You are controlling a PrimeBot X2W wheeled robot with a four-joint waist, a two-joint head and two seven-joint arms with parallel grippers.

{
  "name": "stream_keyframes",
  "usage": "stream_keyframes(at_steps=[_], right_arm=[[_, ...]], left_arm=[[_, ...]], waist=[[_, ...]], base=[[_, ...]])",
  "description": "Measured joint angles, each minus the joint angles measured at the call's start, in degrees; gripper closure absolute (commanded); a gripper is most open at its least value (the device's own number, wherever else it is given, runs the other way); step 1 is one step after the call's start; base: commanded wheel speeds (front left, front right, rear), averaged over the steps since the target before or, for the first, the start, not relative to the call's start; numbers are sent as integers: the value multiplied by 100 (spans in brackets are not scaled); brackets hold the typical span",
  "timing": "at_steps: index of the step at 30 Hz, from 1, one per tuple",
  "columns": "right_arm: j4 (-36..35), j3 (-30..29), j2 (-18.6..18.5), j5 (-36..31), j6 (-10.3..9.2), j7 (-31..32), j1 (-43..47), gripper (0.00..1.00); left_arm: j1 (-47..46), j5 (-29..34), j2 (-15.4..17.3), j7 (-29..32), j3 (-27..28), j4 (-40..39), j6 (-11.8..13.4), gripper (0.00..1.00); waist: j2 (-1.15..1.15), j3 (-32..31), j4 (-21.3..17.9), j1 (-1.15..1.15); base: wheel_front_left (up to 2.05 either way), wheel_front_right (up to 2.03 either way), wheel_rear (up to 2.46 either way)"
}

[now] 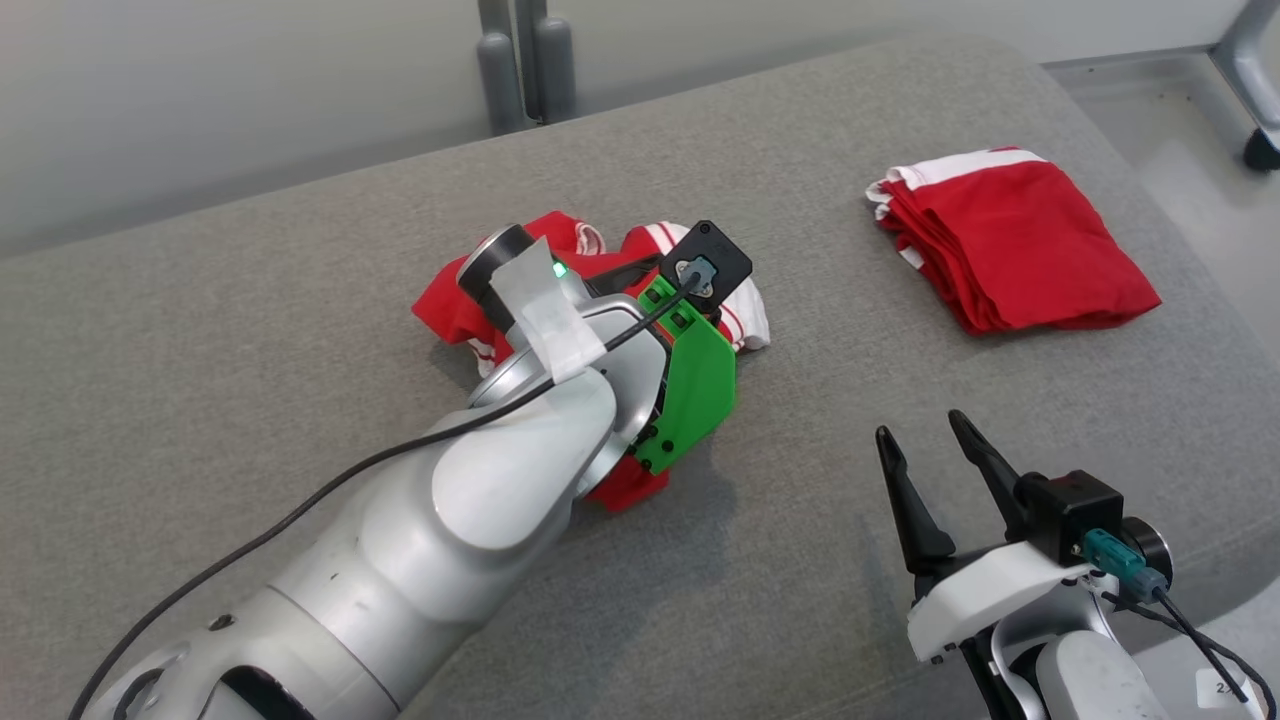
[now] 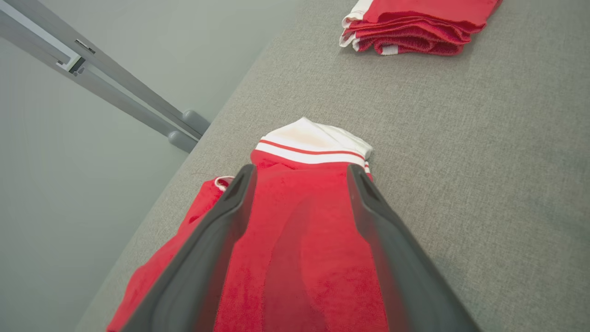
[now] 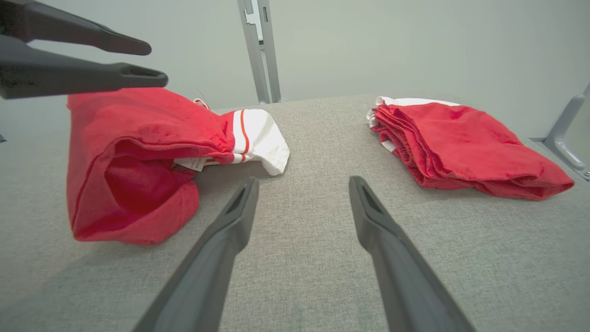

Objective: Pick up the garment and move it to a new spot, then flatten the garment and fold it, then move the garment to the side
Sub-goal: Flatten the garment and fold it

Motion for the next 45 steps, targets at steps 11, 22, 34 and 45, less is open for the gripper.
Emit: stream_keyframes(at_steps=[11,22,34,45], right_arm=[[366,175,-3,358,-1,-355,-215,0],[691,210,-2,566,-1,-630,-378,0],[773,118,1,464,0,-702,-481,0],[515,-216,3,85,0,-443,-371,0]], left_arm=[[-499,196,-56,657,-531,612,-11,0],[-643,397,-9,954,-813,1426,121,0],[-764,-176,-40,-211,-134,1174,708,100],[-469,-984,174,-1337,907,437,1445,100]], waist=[[0,420,-900,0],[0,958,-1513,0],[0,1031,-1263,0],[0,838,-410,0]], base=[[0,0,0],[0,0,0],[0,0,0],[0,0,0]])
